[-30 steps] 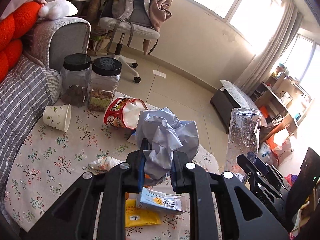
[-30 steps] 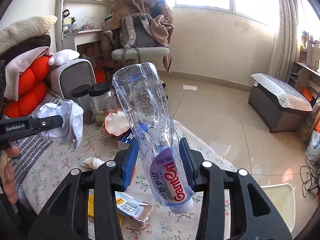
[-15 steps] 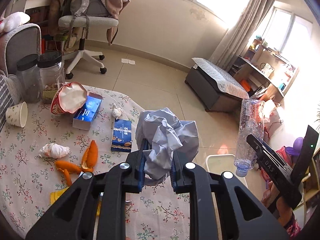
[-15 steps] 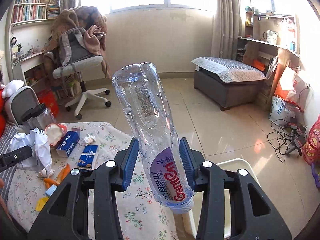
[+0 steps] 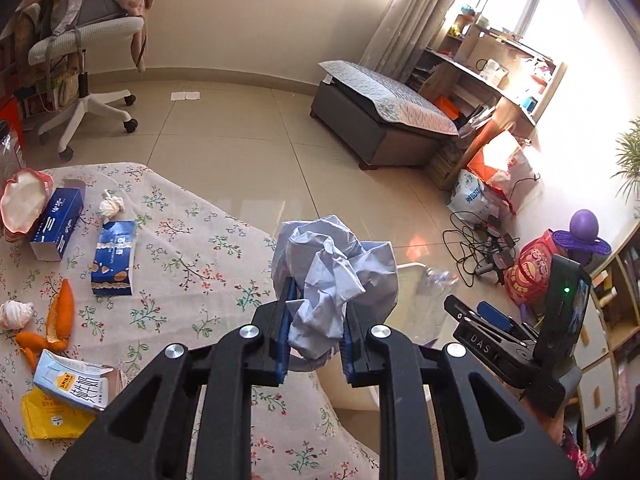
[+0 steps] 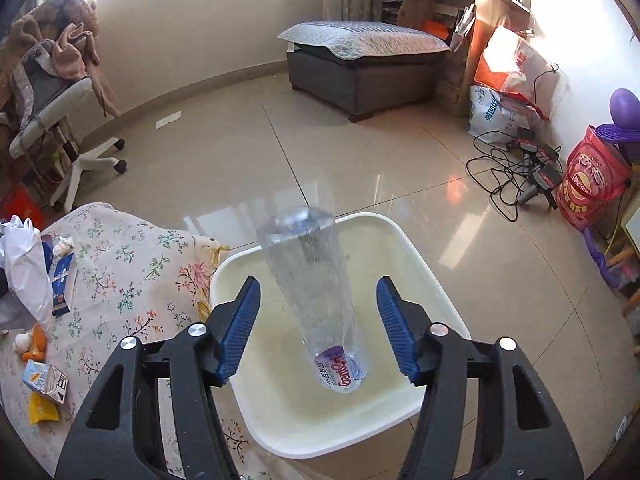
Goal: Collect trash
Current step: 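Open the right gripper over the bin while the left gripper drops the paper in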
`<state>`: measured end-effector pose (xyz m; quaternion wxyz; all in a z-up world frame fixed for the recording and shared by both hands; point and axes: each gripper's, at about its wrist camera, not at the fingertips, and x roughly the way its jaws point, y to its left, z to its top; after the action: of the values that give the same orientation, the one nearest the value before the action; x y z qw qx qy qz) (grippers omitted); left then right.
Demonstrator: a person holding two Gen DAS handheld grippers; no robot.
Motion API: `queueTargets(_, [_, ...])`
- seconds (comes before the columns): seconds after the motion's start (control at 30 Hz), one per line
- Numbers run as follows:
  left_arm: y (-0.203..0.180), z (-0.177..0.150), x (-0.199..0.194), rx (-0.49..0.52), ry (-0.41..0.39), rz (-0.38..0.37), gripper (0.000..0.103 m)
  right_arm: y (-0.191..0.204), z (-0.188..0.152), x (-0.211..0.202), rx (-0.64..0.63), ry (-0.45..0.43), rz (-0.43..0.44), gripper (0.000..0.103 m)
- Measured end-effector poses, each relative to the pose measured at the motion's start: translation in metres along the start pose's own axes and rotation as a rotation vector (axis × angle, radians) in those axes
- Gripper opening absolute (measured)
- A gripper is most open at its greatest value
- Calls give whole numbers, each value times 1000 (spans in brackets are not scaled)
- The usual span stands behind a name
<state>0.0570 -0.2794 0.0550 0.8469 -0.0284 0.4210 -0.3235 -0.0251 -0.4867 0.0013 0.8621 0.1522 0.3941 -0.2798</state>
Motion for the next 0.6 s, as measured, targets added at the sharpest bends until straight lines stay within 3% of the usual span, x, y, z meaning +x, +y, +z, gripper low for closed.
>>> queueTargets(0.1, [-16,1,18,23,23,-23,20,-16,-1,-12,48,-63,-63,85])
queueTargets(0.27, [-45,5,36,60,48,-58,20,-41,3,-26,121,-153,-180,95])
queueTargets(0.4, [-72,11,47,99,51,-89,20,-54,4,-38,158,-210,-273,96])
queueTargets(0.6, [-100,13,65,123,79,-124,22,-78,2,-46,228,-232,-324,96])
